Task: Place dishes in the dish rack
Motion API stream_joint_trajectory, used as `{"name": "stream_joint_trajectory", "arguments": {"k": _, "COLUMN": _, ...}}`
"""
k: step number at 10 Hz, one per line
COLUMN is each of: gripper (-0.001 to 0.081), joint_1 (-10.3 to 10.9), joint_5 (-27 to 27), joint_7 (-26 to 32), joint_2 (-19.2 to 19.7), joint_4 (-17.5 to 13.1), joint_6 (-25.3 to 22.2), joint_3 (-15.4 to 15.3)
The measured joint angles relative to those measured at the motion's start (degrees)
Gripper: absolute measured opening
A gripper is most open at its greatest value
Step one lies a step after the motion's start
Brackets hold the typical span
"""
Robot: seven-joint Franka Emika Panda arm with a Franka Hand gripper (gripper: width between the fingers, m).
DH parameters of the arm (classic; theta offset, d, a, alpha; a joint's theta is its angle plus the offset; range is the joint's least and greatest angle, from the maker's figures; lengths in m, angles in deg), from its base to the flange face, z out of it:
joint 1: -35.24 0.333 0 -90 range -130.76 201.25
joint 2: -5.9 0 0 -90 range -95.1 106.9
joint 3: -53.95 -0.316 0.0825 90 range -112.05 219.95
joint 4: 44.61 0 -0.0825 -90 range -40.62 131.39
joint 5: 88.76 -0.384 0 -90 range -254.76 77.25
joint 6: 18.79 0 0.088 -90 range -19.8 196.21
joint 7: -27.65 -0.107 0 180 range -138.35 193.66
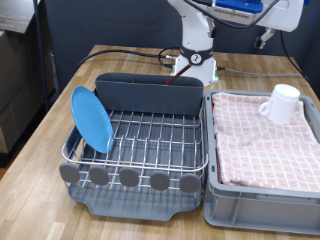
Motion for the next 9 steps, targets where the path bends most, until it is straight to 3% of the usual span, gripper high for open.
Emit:
{"name": "stream_joint_trajectory", "arguments": {"k": 4, "gripper": 0.0803, "joint_1": 0.69, "joint_5": -1.54, "joint_7": -3.54, "joint_2": -0.15, "joint_4": -0.76, "joint_6": -1.14, "joint_3": -3.12}}
{"name": "stream_joint_trajectory", "arguments": {"k": 9, "gripper": 0.0803, "joint_1": 0.74, "joint_5": -2.48, "joint_7": -4.54, "joint_2": -0.12, "joint_4": -1.10, "joint_6": -2.23, "joint_3": -4.44}}
